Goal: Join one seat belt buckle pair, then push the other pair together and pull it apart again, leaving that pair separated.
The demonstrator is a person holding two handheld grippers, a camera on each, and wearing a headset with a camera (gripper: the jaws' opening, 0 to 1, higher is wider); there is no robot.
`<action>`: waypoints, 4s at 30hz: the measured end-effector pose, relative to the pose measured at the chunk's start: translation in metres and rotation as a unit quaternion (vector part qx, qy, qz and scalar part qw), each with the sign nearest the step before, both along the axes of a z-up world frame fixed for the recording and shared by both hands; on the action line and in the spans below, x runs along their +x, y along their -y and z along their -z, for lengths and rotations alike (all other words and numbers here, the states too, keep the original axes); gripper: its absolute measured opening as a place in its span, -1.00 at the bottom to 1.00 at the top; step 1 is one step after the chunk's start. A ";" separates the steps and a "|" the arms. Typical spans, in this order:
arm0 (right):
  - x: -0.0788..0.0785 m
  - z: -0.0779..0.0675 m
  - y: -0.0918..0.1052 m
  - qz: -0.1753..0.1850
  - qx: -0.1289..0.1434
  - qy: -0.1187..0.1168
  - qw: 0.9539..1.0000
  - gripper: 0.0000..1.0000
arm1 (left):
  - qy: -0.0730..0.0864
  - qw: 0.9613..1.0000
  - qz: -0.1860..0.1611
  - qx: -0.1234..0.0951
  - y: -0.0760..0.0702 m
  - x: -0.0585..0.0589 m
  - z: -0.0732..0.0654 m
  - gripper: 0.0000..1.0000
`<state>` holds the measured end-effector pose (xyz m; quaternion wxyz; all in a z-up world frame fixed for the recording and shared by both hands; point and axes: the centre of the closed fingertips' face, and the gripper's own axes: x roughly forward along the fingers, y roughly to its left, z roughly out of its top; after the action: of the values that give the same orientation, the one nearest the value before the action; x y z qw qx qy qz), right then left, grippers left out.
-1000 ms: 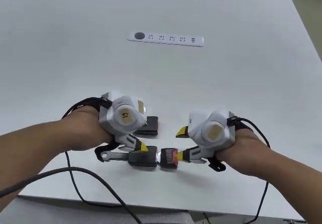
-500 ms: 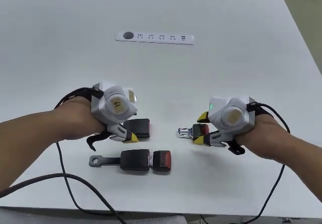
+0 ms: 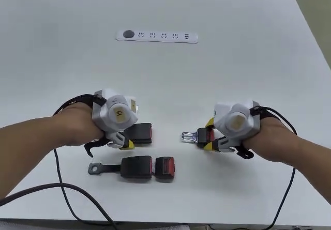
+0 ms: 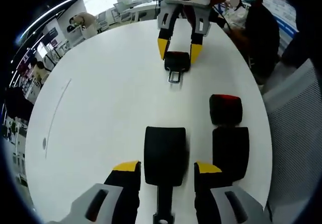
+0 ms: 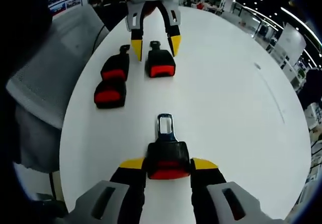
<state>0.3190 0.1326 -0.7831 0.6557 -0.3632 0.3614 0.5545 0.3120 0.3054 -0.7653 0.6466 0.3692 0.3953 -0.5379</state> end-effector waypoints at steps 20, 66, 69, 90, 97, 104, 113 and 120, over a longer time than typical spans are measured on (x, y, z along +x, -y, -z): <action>-0.005 -0.001 0.000 -0.012 0.000 -0.027 1.000 -0.36 | -0.013 1.000 0.004 0.009 -0.009 0.002 0.015 -0.34; -0.006 -0.001 -0.094 -0.033 0.025 -0.020 0.999 -0.36 | -0.004 0.999 0.029 0.023 -0.008 0.002 0.016 -0.35; -0.005 -0.001 -0.096 -0.032 0.029 -0.032 0.999 -0.37 | -0.008 1.000 0.020 0.021 -0.009 0.003 0.017 -0.36; -0.004 -0.001 -0.106 -0.056 0.012 -0.036 0.998 -0.41 | -0.013 0.999 0.030 0.019 -0.009 0.002 0.020 -0.38; -0.006 0.000 -0.113 -0.058 0.007 -0.039 0.998 -0.41 | -0.016 0.999 0.027 0.015 -0.008 0.001 0.019 -0.38; -0.005 0.000 -0.113 -0.055 0.009 -0.042 0.998 -0.39 | -0.021 0.999 0.023 0.020 -0.007 0.001 0.019 -0.37; -0.005 0.000 -0.113 -0.054 0.008 -0.041 0.998 -0.38 | -0.020 0.999 0.027 0.021 -0.008 0.000 0.019 -0.37; -0.004 0.002 -0.111 -0.055 0.007 -0.038 0.998 -0.37 | -0.021 0.999 0.022 0.020 -0.008 0.000 0.018 -0.37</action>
<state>0.3153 0.2440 -0.7848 0.6125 -0.3561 0.3617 0.6060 0.3122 0.3138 -0.7834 0.6185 0.3793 0.4114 -0.5517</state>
